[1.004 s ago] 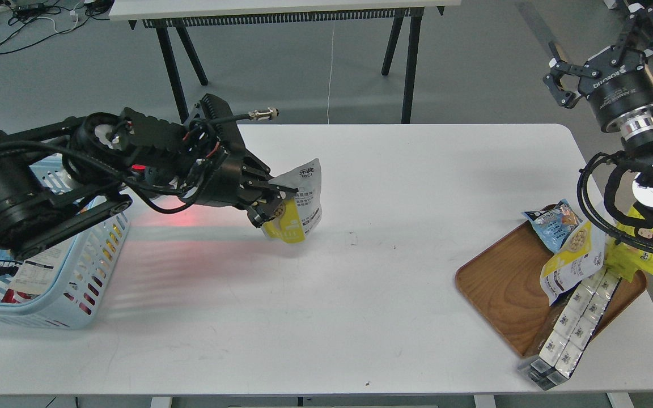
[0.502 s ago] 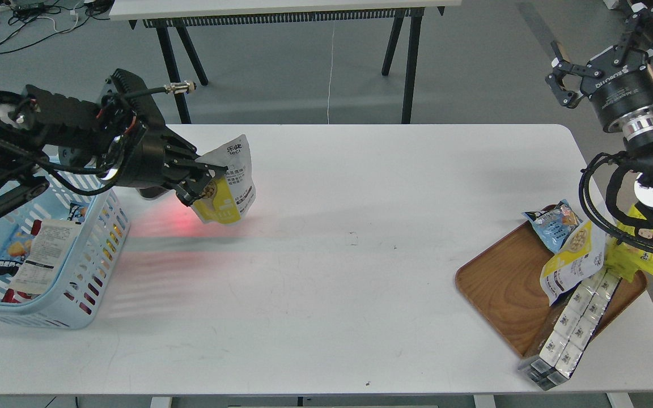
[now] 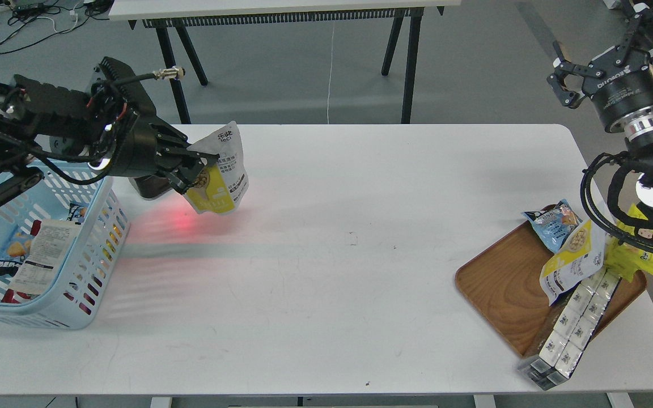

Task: Scan snack and place in basket
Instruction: 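Lift the pouch with the left gripper and hold it before the scanner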

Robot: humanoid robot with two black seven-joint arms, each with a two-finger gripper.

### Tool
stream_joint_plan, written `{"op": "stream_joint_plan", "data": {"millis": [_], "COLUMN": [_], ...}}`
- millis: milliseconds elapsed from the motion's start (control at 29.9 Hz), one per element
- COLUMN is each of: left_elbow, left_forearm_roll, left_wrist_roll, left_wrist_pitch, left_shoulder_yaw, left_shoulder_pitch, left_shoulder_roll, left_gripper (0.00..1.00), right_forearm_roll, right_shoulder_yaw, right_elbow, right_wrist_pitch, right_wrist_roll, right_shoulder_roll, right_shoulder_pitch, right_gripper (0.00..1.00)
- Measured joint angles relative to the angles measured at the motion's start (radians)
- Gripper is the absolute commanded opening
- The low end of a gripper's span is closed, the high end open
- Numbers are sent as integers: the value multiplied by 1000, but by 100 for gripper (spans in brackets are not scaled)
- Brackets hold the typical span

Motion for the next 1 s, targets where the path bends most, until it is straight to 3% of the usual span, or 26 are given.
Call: {"op": "stream_joint_plan", "data": {"millis": [1004], "left_elbow": [109], "left_forearm_roll": [0], "left_wrist_roll": [0], "left_wrist_pitch": [0], "left_shoulder_yaw": [15], "left_shoulder_pitch": [18], "left_shoulder_roll": [-42], "left_gripper": [0], "right_forearm_roll": [0], "right_shoulder_yaw": [0], "right_elbow": [-1], "right_wrist_pitch": [0], "right_wrist_roll": [0], "right_shoulder_roll": [7], "right_shoulder_pitch": [0], "right_gripper": [99]}}
